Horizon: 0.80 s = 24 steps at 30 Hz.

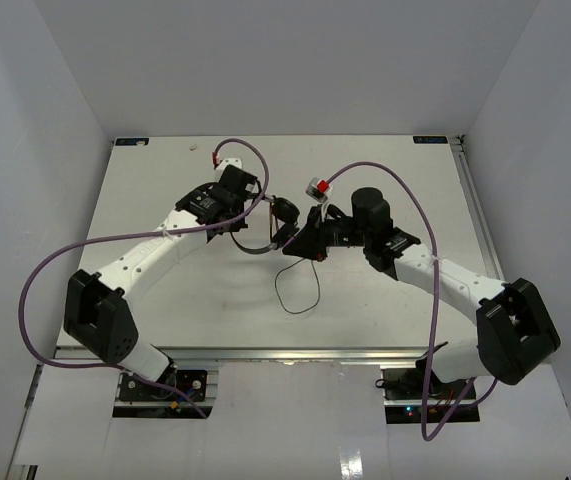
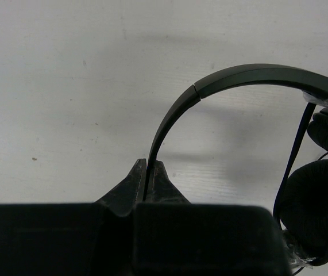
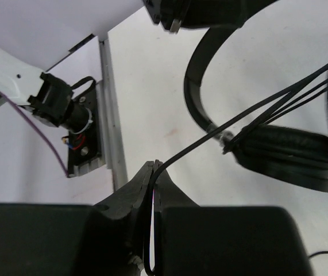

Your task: Wrap the headphones

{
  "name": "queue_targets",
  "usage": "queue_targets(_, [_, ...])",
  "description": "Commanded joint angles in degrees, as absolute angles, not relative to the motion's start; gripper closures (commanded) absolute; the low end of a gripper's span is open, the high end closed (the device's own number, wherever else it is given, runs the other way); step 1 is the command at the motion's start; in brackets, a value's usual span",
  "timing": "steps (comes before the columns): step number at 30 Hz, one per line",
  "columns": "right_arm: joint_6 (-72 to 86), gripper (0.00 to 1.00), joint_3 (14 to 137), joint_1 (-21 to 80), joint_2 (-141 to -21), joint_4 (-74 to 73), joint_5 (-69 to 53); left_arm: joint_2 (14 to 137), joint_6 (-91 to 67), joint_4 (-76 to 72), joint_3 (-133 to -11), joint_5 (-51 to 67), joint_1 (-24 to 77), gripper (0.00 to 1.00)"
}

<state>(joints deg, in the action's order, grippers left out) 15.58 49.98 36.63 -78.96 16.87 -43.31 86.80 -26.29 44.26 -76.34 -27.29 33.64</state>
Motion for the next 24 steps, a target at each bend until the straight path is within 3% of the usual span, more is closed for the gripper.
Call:
queue_targets(1, [22.2, 0.92, 47.4, 39.3, -77.9, 32.4, -47.3, 80.7, -31.7, 41.4, -79.6, -27.2, 33.0, 1.00])
queue_targets(24, [35.5, 0.90, 37.9, 43.1, -81.7, 64.0, -53.7, 67.4, -39.6, 41.7, -82.3, -20.2, 32.9, 1.00])
